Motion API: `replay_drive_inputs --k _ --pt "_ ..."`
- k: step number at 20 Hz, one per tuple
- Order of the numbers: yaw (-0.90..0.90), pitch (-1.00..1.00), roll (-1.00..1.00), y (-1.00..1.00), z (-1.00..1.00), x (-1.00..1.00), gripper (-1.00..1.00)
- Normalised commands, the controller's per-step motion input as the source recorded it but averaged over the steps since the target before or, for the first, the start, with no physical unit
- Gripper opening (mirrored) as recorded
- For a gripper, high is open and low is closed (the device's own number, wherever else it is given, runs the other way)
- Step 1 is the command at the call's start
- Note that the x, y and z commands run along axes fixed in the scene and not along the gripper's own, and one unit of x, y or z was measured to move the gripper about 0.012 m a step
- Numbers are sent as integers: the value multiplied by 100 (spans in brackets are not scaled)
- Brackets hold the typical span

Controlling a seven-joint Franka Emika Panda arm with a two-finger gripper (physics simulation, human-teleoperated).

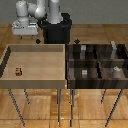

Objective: Place the loaf of bread into the appropriate compartment.

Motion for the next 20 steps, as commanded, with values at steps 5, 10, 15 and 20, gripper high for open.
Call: replay_drive_inputs --k 5,10,15,20 --pt "0 0 0 0 0 60 100" --pt "0 0 0 0 0 100 100" --pt "0 0 0 0 0 100 100" --pt "0 0 0 0 0 100 100"
